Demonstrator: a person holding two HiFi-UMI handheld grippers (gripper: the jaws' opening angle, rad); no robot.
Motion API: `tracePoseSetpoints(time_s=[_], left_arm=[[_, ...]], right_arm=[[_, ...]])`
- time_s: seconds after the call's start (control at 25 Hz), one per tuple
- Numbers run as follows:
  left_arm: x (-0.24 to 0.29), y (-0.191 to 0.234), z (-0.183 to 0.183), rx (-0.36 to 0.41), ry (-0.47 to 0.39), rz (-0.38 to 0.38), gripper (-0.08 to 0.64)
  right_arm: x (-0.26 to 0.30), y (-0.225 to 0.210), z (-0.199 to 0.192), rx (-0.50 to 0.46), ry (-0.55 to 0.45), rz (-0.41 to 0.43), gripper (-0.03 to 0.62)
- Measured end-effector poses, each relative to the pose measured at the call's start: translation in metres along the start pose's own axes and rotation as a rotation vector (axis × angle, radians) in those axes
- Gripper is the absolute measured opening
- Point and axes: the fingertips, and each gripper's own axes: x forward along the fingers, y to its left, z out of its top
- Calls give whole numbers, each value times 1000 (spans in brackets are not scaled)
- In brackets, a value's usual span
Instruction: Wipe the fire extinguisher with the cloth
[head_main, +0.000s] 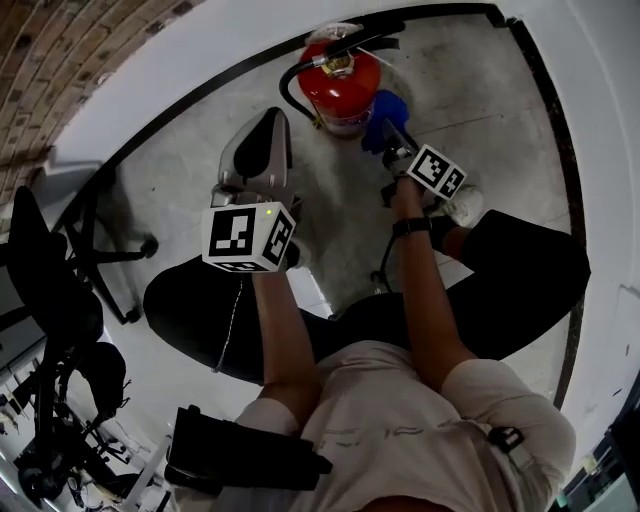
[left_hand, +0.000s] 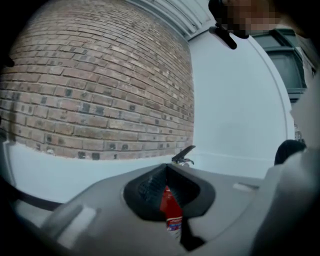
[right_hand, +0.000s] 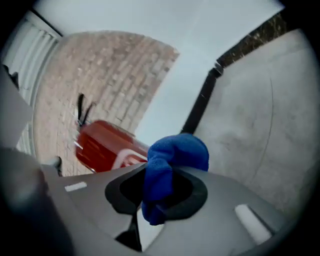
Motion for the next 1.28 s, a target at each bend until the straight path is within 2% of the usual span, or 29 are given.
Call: tracePoseSetpoints(time_s=[0.12, 0.2, 0.28, 0.4, 0.52, 0.6, 0.64, 0.72, 0.8, 0.92, 1.12, 1.2, 1.28], left_arm=[[9, -9, 12, -9, -34, -33, 0], [9, -15, 21, -4, -47, -40, 0], [11, -20, 31, 7, -57, -44, 0], [10, -25, 40, 10, -68, -45, 0], [4, -21, 40, 15, -76, -31, 0], [2, -16, 37, 9, -75, -18, 0], [1, -14, 34, 5, -70, -12, 0], [0, -10, 27, 0, -53, 0, 0], [1, -6, 19, -4, -34, 7, 0], [5, -5, 3, -3, 2, 14, 0], [12, -5, -23, -8, 59, 18, 0], [15, -6, -30, -19, 75, 24, 0], [18, -6, -30, -17, 80, 27, 0]], right_arm=[[-31, 105, 61, -53, -179, 145, 75], [-32, 167, 69, -64, -205, 275, 77], [-24, 206, 65, -90, -186, 378, 77], [-15, 215, 58, -109, -194, 469, 69], [-22, 202, 64, -32, -268, 548, 67], [-25, 180, 70, 31, -307, 556, 67], [-24, 164, 71, 50, -314, 533, 67], [-14, 121, 62, 60, -285, 432, 67], [5, 65, 36, 95, -225, 303, 69], [33, -30, -7, 196, -138, 112, 71], [61, -137, -70, 214, 43, -129, 71], [64, -166, -107, 185, 183, -229, 71], [67, -178, -132, 136, 288, -289, 69]])
